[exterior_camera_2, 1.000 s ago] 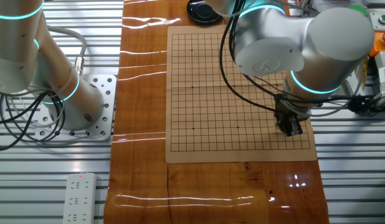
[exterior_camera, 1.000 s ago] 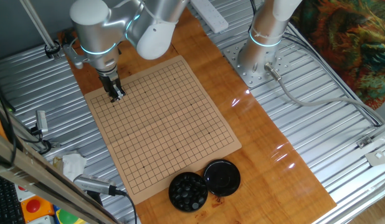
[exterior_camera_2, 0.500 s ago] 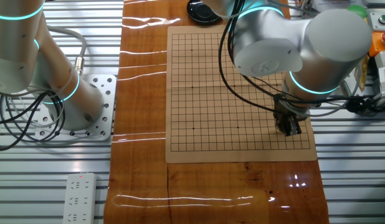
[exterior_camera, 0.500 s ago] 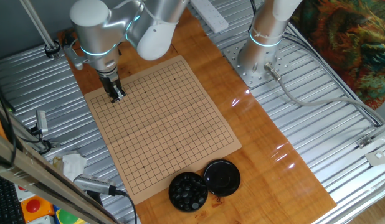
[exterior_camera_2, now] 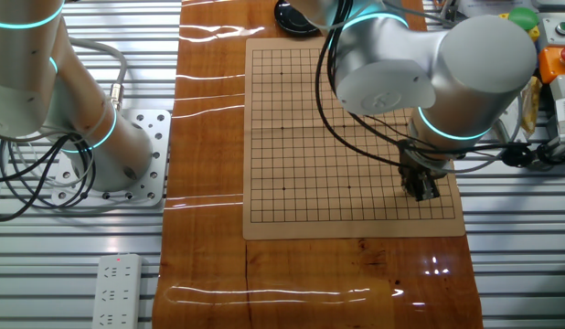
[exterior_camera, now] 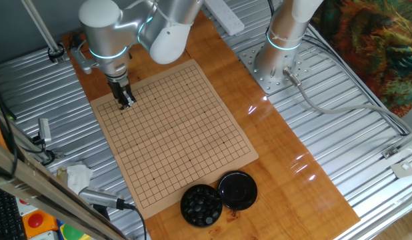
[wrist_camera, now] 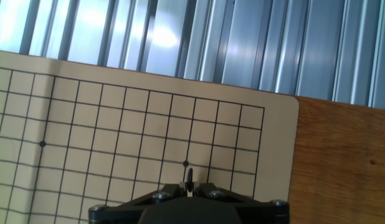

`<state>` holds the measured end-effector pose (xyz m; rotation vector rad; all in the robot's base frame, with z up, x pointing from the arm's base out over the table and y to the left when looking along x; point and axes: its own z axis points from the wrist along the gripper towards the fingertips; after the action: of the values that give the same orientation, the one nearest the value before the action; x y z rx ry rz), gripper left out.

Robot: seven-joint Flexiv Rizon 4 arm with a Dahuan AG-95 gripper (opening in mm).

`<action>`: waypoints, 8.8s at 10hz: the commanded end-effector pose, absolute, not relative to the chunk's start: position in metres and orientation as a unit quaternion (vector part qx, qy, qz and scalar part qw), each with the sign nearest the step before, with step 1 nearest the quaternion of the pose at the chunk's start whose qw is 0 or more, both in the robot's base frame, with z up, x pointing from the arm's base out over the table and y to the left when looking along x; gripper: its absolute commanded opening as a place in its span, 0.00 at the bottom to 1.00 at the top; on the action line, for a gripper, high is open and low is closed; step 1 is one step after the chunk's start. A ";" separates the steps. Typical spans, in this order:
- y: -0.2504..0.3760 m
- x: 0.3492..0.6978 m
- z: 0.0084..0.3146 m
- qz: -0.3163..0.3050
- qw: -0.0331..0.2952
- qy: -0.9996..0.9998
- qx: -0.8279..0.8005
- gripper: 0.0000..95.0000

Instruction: Play the first move as black on the 3-4 point in the upper right corner of the Go board

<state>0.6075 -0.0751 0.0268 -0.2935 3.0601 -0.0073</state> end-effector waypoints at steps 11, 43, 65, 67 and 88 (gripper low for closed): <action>-0.076 0.605 0.023 -0.002 0.042 0.994 -0.099 0.00; -0.079 0.607 0.016 0.007 0.002 0.997 -0.075 0.00; -0.074 0.606 0.020 0.020 -0.009 0.997 -0.072 0.00; -0.073 0.606 0.021 0.025 -0.010 0.997 -0.068 0.00; -0.070 0.604 0.019 0.091 -0.005 0.994 -0.066 0.00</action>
<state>0.6046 -0.0698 0.0189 -0.2100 3.1316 0.2895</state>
